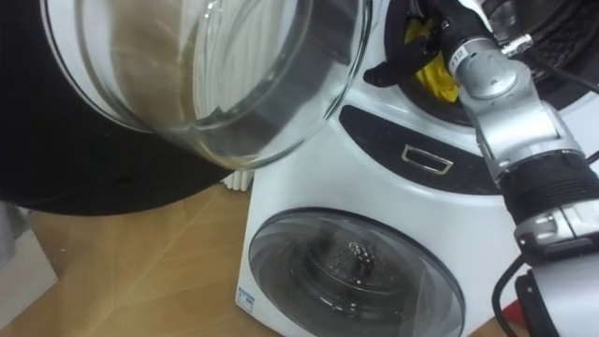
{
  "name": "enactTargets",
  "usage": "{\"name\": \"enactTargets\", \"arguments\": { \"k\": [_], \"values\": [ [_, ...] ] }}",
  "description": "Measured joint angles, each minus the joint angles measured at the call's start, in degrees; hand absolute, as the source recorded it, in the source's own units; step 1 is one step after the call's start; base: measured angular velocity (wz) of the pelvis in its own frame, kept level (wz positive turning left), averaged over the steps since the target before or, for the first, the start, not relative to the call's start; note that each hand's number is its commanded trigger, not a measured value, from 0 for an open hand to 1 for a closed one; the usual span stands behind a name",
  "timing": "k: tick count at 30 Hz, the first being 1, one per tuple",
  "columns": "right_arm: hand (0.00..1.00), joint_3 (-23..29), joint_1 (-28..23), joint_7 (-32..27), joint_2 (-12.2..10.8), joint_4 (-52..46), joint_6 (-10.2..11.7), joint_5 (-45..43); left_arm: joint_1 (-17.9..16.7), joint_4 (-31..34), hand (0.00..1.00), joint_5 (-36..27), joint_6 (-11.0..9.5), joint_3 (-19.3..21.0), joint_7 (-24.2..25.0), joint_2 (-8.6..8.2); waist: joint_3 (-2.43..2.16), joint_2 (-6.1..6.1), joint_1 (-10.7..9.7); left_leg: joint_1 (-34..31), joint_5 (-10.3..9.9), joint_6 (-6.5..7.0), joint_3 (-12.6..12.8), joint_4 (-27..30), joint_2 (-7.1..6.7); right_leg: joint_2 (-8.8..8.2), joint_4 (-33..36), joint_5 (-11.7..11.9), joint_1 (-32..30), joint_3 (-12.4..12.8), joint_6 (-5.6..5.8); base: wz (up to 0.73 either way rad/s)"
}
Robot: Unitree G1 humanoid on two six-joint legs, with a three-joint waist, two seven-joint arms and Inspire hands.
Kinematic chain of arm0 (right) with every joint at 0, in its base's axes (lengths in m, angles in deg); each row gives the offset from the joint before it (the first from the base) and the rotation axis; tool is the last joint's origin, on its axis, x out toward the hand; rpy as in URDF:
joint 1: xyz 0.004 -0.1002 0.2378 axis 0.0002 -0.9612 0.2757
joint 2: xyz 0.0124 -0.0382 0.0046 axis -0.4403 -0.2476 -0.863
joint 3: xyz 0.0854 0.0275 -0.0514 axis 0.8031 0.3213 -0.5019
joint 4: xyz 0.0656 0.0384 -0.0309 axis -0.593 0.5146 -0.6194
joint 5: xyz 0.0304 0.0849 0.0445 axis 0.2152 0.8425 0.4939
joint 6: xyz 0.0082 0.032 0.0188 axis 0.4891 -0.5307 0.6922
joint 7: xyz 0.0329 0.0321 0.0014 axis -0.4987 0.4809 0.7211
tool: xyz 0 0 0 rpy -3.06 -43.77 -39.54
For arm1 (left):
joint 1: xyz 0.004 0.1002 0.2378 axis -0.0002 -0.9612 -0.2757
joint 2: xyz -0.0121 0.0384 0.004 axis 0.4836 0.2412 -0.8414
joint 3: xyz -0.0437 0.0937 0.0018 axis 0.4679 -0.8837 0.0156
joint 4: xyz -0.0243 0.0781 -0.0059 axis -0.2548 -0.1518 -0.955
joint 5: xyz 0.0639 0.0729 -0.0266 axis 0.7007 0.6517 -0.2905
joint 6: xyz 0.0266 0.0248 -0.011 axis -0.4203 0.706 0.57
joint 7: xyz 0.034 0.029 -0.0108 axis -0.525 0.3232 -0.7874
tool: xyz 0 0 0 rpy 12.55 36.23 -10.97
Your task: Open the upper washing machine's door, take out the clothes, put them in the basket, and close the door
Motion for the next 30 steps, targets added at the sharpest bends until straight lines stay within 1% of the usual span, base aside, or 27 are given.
{"name": "enactTargets", "arguments": {
  "k": [2,4,5,7,8,9,10,11,13,14,16,18,19,21,23,30],
  "values": [
    [0.0,0.01,0.8,0.02,0.08,1.26,0.01,0.74,-0.2,0.03,0.0,0.04,0.27,0.13,-0.21,-0.01,-0.01,-0.02,-0.12,-0.04,0.0,0.0,-0.06,0.15,-0.01,-0.01,-0.03,0.0,0.08,-0.13,0.0,0.02],
    [0.0,0.47,1.34,0.09,0.12,3.54,0.04,3.66,-0.43,0.13,0.0,0.0,0.54,0.29,-1.21,0.0,0.01,0.02,-0.25,0.1,0.0,0.0,-0.32,0.2,-0.03,-0.04,-0.17,0.0,0.45,-0.17,0.0,0.09],
    [0.0,0.64,1.34,0.13,0.13,4.48,0.03,4.6,-0.5,0.15,0.0,0.01,0.65,0.5,-1.34,0.02,0.12,0.17,-0.39,0.16,0.0,0.0,-0.29,0.28,-0.03,-0.04,-0.26,0.0,0.66,-0.25,0.0,0.14],
    [0.0,1.13,1.34,0.67,0.19,7.77,-0.48,7.64,-1.8,1.49,0.0,0.01,1.1,0.53,-1.5,0.08,-0.03,-0.04,-0.89,0.01,-0.01,-0.01,-0.51,0.48,-0.1,-0.11,-0.33,0.0,0.8,-0.4,0.0,0.09],
    [0.0,1.2,1.34,0.68,0.19,8.26,-0.74,8.09,-2.04,1.58,0.0,-0.01,1.15,0.48,-1.49,0.08,0.03,0.06,-1.34,-0.11,-0.01,-0.01,-0.75,0.62,-0.14,-0.15,-0.34,0.0,0.8,-0.54,0.0,0.12],
    [0.0,1.26,1.34,0.71,0.22,8.91,-0.9,8.56,-2.3,1.72,0.0,-0.01,1.4,0.47,-1.45,0.1,0.0,0.15,-2.3,-0.36,-0.01,-0.01,-1.26,0.72,-0.26,-0.26,-0.32,0.0,0.76,-0.74,0.0,0.13],
    [0.0,1.29,1.34,0.71,0.43,9.17,-1.03,8.97,-2.57,1.72,0.0,0.0,1.52,0.45,-1.44,0.13,0.03,0.36,-3.03,-0.49,-0.02,-0.01,-1.51,0.85,-0.34,-0.31,-0.31,0.0,0.73,-0.91,0.0,0.11],
    [0.0,1.31,1.34,0.71,0.58,9.17,-1.09,9.06,-2.74,1.72,0.0,0.0,1.56,0.46,-1.43,0.14,0.04,0.57,-3.33,-0.5,-0.02,-0.01,-1.51,0.86,-0.36,-0.33,-0.31,0.0,0.71,-0.91,0.0,0.0],
    [0.0,2.71,1.34,0.71,1.87,9.31,-1.17,9.98,-2.82,1.85,0.0,0.04,1.55,0.66,-1.27,0.13,-0.04,1.26,-3.83,-0.55,-0.02,-0.01,-1.46,0.84,-0.38,-0.36,-0.3,0.0,0.62,-0.9,0.0,0.0],
    [0.0,2.92,1.34,0.68,2.44,9.38,-1.16,10.36,-2.78,1.95,0.0,0.04,1.5,0.68,-1.25,0.15,-0.07,1.4,-3.83,-0.56,-0.02,-0.01,-1.45,0.83,-0.38,-0.35,-0.3,0.0,0.59,-0.87,0.0,0.0],
    [0.0,2.93,1.34,0.69,4.67,9.92,-0.94,11.41,-2.16,2.26,0.0,0.03,1.31,0.66,-1.21,0.17,-0.12,1.68,-3.95,-0.47,-0.02,-0.01,-1.16,0.83,-0.3,-0.23,-0.28,0.0,0.6,-0.78,0.0,-0.02],
    [0.0,2.93,1.34,0.79,5.55,11.32,-0.73,11.54,-1.97,2.22,0.0,0.02,1.06,0.65,-1.03,0.14,-0.14,1.65,-3.92,-0.17,-0.01,-0.02,-0.57,0.67,-0.18,-0.07,-0.29,0.0,0.65,-0.31,0.0,-0.13],
    [0.0,2.93,1.34,1.69,5.77,11.55,-0.58,11.8,-2.01,2.23,0.0,0.09,0.87,0.66,-0.99,0.07,-0.14,1.65,-3.79,-0.01,-0.01,-0.02,-0.24,0.52,-0.13,-0.02,-0.29,0.0,0.64,-0.11,0.0,-0.16],
    [0.0,2.93,1.34,3.03,5.8,11.53,0.24,12.15,-1.6,2.33,0.0,0.18,0.37,0.68,-0.99,0.06,-0.14,1.66,-4.24,-0.01,-0.01,-0.02,-0.23,0.5,-0.13,-0.05,-0.31,0.0,0.65,-0.12,0.0,-0.03],
    [0.0,2.93,1.34,3.31,5.8,11.76,0.2,12.14,-1.46,2.4,0.0,0.19,-0.15,0.68,-0.99,0.07,-0.16,1.62,-4.27,0.03,-0.01,-0.02,-0.23,0.41,-0.14,-0.07,-0.31,0.0,0.65,-0.13,0.0,0.02],
    [0.0,2.93,1.34,5.08,5.84,12.54,0.2,12.1,-1.57,2.31,0.0,0.11,-0.22,0.76,-0.9,0.19,-0.18,1.58,-4.54,0.08,0.0,0.0,-0.24,0.46,-0.24,-0.1,-0.68,0.0,0.87,-0.15,0.0,0.0]
  ]
}}
